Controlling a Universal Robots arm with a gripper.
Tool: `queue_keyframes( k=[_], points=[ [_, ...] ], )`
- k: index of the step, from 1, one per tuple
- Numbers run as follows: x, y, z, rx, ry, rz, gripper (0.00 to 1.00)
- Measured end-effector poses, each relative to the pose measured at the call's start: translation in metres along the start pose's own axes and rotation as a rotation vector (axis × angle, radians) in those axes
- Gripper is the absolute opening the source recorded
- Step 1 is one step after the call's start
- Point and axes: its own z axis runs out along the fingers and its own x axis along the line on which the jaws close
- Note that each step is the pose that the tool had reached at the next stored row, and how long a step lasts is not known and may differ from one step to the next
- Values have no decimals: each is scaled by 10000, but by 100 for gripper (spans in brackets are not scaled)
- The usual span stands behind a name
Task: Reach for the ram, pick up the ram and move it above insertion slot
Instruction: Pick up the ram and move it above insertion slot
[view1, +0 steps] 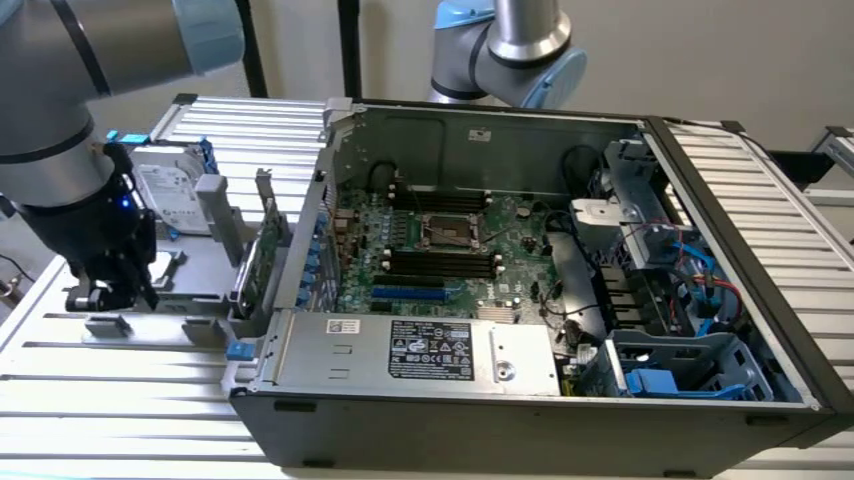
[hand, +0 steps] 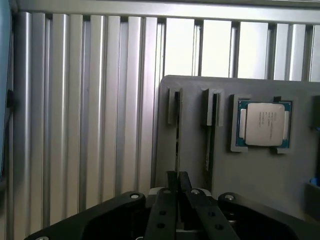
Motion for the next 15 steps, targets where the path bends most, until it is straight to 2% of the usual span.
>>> queue_keyframes(
  k=[8,15],
  points=[
    [-1,-25,-363,1,-1,-1,13],
    [0,-141,-687,1,-3,-5,13]
  ],
)
